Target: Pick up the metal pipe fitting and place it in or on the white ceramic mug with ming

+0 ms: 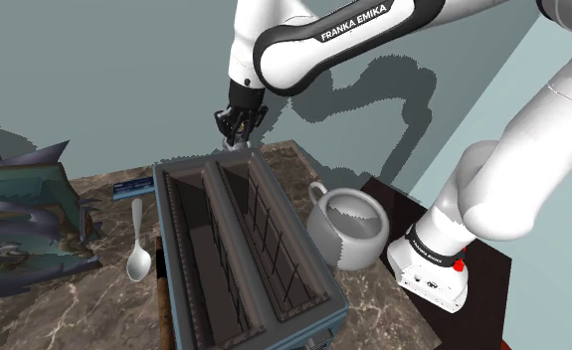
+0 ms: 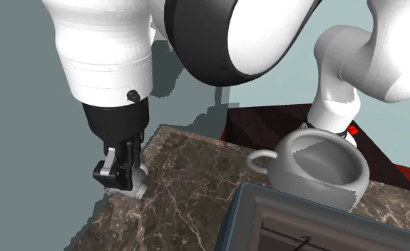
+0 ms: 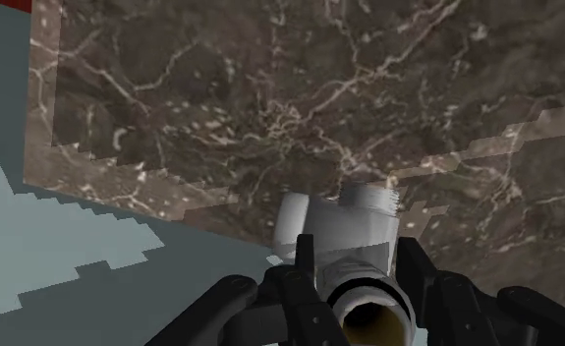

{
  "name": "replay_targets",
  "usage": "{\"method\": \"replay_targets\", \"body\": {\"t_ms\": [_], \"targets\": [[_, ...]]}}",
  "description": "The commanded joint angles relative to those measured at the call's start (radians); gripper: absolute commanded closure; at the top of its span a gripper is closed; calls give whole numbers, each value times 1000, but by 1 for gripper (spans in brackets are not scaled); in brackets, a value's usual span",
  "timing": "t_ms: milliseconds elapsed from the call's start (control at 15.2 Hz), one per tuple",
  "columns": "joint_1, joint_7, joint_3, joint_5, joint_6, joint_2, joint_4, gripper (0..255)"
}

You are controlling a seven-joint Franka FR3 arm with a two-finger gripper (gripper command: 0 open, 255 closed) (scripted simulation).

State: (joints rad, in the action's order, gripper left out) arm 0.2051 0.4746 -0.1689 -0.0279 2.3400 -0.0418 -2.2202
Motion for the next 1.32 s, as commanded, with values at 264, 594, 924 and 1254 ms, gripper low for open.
{"method": "replay_targets", "body": {"t_ms": [264,594,924,1254], "targets": [[0,-2,1,-6,-82,-37,45,255],[0,-4,2,-9,-148,-60,89,255],[-1,-5,4,-11,-215,-78,138,255],[-1,-5,5,-12,-282,-90,193,255]]}}
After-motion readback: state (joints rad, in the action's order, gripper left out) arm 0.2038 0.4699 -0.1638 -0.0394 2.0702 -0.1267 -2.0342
